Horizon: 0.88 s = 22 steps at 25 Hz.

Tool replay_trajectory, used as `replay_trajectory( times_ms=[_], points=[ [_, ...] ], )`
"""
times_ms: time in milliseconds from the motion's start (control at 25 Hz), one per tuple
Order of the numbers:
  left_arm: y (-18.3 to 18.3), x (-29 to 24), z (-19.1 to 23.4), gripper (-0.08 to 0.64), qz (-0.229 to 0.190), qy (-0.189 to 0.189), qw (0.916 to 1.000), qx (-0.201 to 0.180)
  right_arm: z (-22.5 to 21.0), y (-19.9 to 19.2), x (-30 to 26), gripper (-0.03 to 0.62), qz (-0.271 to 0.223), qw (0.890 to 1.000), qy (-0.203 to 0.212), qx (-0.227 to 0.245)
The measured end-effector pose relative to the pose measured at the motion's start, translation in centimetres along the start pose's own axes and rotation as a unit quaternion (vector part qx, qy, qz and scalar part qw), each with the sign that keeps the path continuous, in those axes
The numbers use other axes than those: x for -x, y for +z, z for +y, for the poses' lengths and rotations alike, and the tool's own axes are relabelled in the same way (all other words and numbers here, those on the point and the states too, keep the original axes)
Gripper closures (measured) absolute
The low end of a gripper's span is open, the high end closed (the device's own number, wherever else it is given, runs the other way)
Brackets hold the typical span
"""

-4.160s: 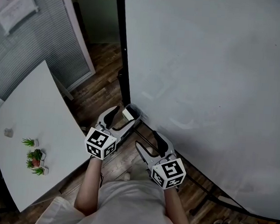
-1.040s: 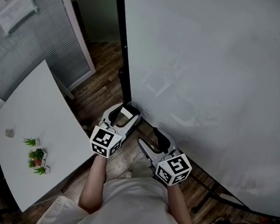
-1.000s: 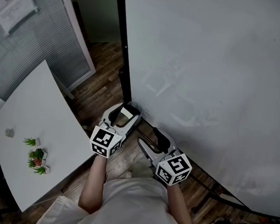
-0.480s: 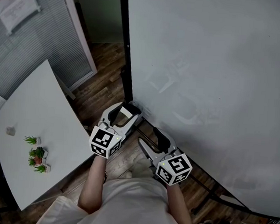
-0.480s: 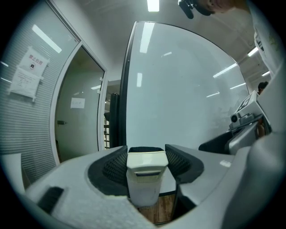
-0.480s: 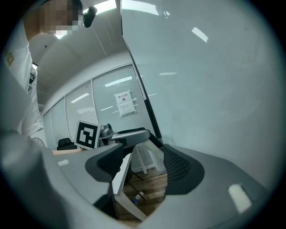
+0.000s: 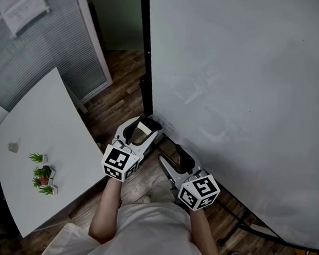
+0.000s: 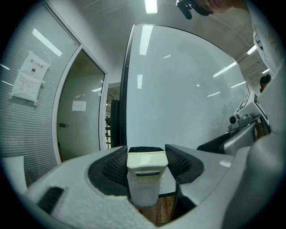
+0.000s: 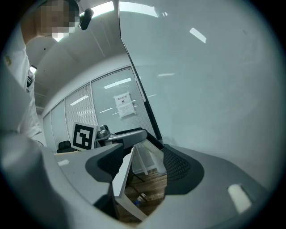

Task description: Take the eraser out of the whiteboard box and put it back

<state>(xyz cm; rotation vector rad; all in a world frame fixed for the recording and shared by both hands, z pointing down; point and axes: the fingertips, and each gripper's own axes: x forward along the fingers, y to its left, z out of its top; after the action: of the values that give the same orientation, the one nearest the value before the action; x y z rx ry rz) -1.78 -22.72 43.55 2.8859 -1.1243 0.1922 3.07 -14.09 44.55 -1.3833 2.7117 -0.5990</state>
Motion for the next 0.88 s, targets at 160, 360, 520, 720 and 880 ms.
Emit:
replay_trajectory(
  times_ms=[160,360,520,720,880],
  points=[
    [0.4,0.4,-0.1,0.299,-0.005,0.002,1.0000,-0.001,0.3,0.5,0.3,0.322,-0.015,1.000,0.000,0.000],
    [0.7,0.9,0.0,0.299,-0.012,0.005,0.9999,0.005,0.4,0.5,0.3,0.324,-0.012,1.000,-0.004,0.006],
    [1.1,1.3,-0.1,0.299,-0.016,0.008,0.9998,0.002,0.4,0.6,0.4,0.324,-0.012,1.000,-0.007,0.008],
    [1.5,1.8,-0.2,0.299,-0.021,0.012,0.9997,-0.001,0.3,0.7,0.6,0.324,-0.012,1.000,-0.009,0.010],
    [2.0,2.1,-0.2,0.299,-0.027,0.016,0.9995,0.001,0.4,0.8,0.8,0.324,-0.014,1.000,-0.010,0.011]
  ],
)
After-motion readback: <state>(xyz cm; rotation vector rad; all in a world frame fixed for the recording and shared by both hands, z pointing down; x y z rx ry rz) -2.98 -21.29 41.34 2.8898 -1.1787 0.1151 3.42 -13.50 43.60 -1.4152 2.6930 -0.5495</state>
